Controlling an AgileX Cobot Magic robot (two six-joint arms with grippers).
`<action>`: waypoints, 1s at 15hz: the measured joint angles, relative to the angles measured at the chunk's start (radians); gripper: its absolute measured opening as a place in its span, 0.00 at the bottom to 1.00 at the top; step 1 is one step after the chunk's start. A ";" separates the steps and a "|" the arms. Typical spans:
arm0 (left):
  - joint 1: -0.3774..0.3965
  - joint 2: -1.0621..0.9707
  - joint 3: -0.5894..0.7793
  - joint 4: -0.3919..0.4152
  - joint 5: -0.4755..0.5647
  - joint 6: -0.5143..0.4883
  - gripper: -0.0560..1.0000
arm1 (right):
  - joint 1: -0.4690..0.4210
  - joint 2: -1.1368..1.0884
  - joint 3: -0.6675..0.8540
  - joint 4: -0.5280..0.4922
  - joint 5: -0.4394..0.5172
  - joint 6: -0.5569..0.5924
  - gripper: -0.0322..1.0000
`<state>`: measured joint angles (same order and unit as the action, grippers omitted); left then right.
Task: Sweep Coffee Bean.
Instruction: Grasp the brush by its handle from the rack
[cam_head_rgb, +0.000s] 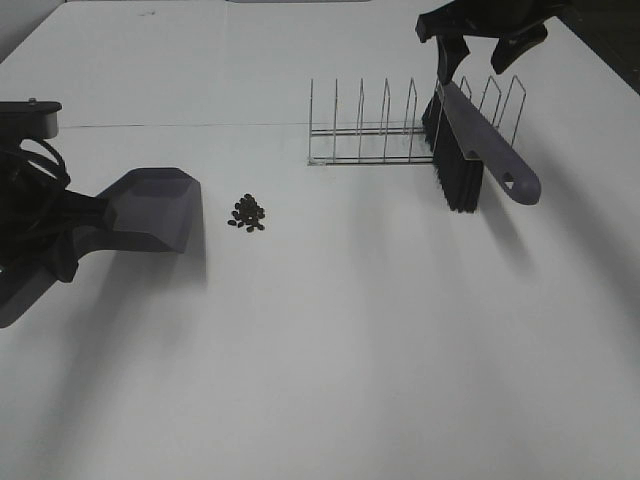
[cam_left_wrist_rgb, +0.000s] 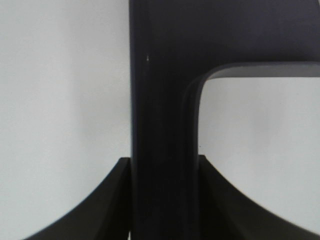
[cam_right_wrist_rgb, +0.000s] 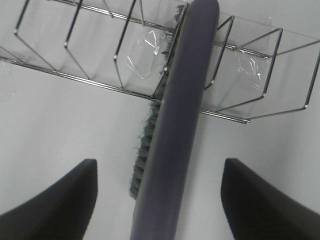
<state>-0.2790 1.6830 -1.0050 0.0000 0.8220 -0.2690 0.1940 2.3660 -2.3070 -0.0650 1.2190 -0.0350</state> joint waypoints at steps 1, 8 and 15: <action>0.000 0.000 0.000 0.000 0.000 0.000 0.38 | 0.000 0.009 -0.001 -0.004 0.001 0.001 0.62; 0.000 0.000 0.000 0.000 0.000 0.002 0.38 | -0.011 0.100 -0.001 -0.003 -0.012 0.002 0.62; 0.000 0.000 0.000 0.008 0.000 0.002 0.38 | -0.046 0.176 -0.001 0.102 -0.099 -0.050 0.56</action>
<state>-0.2790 1.6830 -1.0050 0.0080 0.8220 -0.2670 0.1480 2.5420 -2.3080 0.0370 1.1200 -0.0850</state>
